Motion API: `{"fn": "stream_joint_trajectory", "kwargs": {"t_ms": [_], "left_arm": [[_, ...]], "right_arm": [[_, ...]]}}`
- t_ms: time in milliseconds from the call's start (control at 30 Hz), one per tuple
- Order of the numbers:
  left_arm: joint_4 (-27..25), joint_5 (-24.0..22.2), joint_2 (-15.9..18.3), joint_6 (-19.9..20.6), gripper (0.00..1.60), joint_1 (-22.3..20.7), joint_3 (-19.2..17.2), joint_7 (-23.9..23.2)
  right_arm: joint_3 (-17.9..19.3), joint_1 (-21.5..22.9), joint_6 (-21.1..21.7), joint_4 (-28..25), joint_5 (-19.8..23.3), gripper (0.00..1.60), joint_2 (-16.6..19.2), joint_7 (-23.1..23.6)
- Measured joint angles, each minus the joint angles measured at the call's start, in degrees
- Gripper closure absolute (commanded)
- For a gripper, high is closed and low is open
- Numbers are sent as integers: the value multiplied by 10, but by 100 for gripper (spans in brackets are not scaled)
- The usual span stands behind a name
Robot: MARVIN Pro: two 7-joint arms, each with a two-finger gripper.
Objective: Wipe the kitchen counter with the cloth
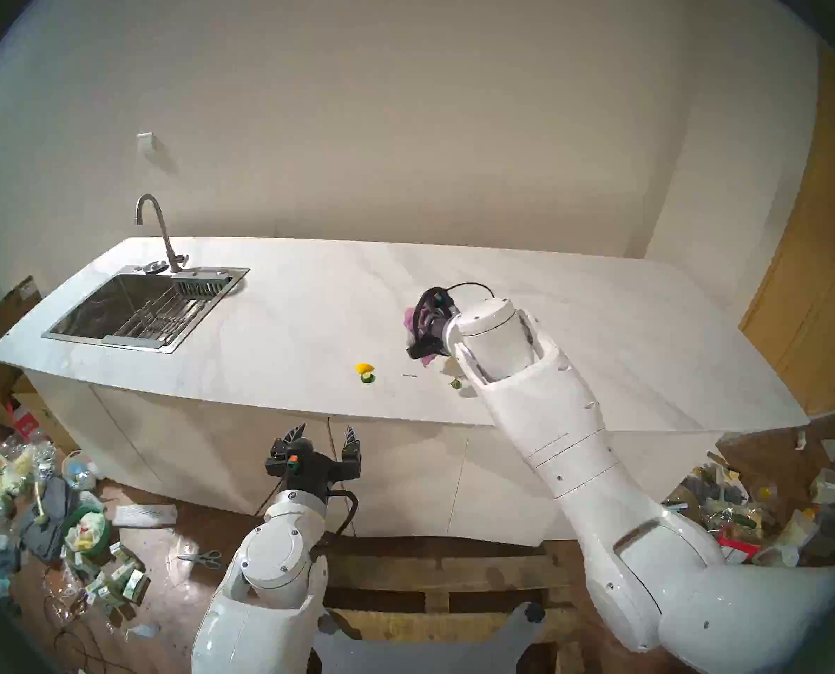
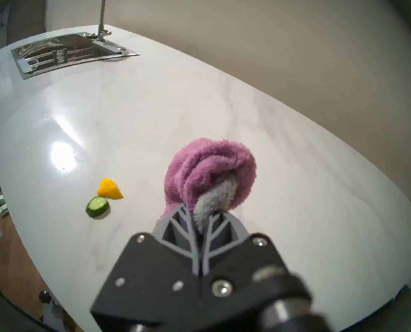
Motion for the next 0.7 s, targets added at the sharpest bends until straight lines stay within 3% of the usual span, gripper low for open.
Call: {"fn": "stream_joint_trajectory", "kwargs": {"t_ms": [300, 700], "left_arm": [[0, 0, 0, 0, 0, 0, 0, 0], [-1, -1, 1, 0, 0, 0, 0, 0]], "right_arm": [[50, -10, -17, 0, -15, 160, 14, -61], [59, 17, -66, 120, -57, 160, 35, -114]]}}
